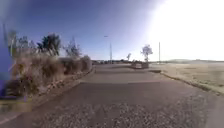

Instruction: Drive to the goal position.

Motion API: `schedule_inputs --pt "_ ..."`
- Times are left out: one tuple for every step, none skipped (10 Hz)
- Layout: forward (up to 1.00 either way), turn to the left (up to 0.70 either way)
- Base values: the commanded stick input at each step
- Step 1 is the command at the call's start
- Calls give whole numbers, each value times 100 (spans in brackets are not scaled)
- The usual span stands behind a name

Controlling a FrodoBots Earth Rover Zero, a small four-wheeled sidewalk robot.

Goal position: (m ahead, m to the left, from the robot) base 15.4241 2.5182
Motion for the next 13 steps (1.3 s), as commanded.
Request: schedule_inputs --pt "70 0" --pt "70 0" --pt "70 0" --pt "70 0" --pt "70 0" --pt "70 0" --pt "70 0" --pt "70 0" --pt "70 0" --pt "70 0" --pt "70 0" --pt "70 0" --pt "70 0"
